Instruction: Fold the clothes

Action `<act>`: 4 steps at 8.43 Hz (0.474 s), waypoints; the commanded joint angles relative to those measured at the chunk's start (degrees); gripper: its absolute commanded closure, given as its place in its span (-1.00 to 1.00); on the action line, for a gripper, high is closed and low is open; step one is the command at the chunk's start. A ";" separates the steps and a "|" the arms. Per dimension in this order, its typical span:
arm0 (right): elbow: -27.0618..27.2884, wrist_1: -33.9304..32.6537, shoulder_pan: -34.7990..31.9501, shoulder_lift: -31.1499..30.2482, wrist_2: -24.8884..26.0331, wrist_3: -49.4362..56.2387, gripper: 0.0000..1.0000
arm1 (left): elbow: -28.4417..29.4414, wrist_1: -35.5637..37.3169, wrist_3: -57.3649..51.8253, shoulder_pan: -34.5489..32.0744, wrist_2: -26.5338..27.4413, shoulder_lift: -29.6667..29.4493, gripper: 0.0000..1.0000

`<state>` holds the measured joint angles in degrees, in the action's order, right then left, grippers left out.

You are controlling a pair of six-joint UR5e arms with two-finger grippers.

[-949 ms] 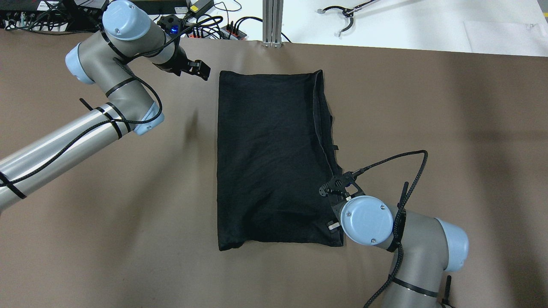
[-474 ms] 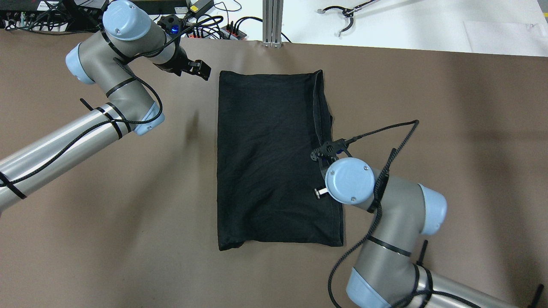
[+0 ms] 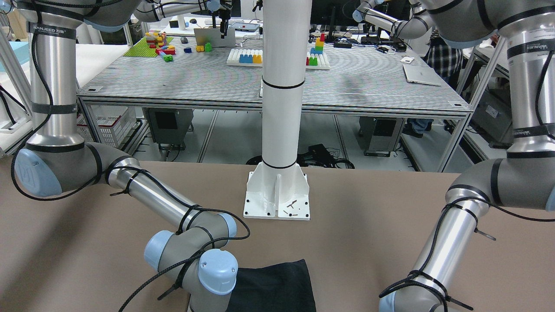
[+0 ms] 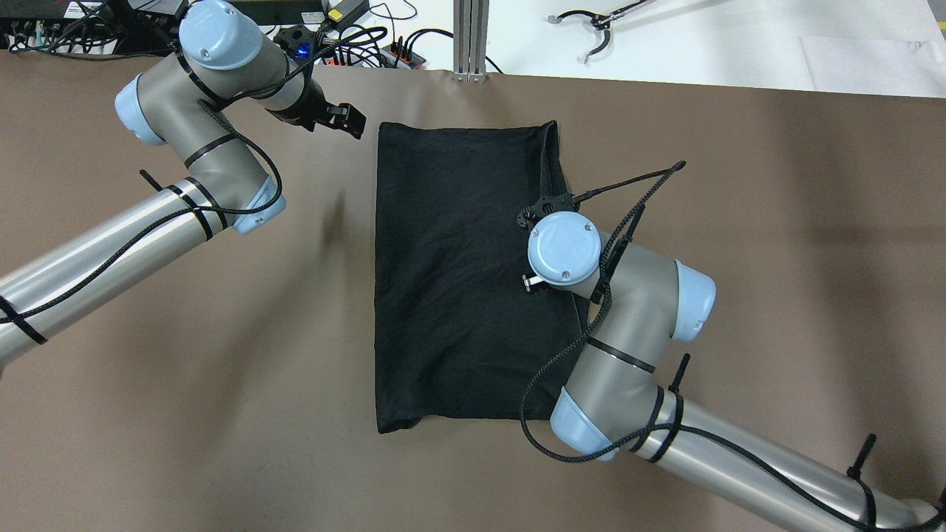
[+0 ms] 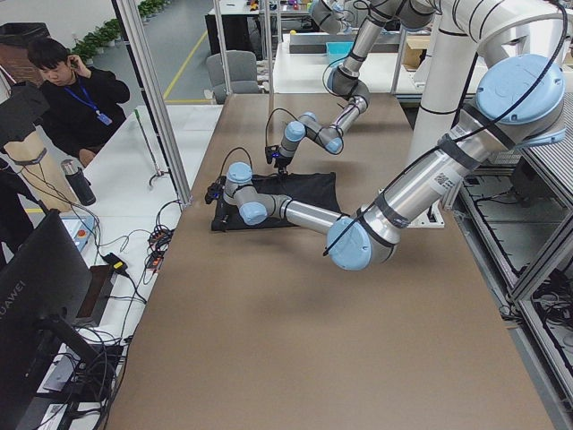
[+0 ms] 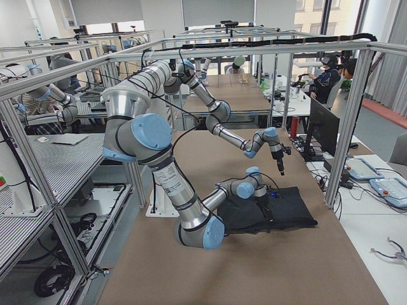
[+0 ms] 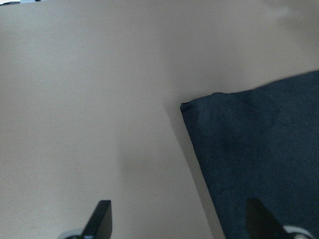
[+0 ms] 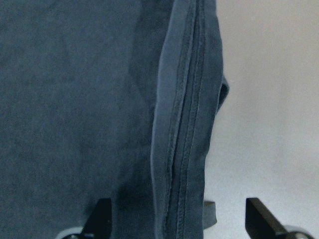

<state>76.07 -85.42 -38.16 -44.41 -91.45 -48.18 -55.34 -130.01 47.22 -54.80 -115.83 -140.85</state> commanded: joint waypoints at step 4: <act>-5.58 4.89 -5.68 0.30 -3.10 1.24 -0.89 | 0.06 0.11 -0.11 0.05 -0.01 -0.04 -0.89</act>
<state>71.26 -82.67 -41.26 -43.03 -92.55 -48.11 -55.29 -129.91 47.14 -54.76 -115.81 -140.92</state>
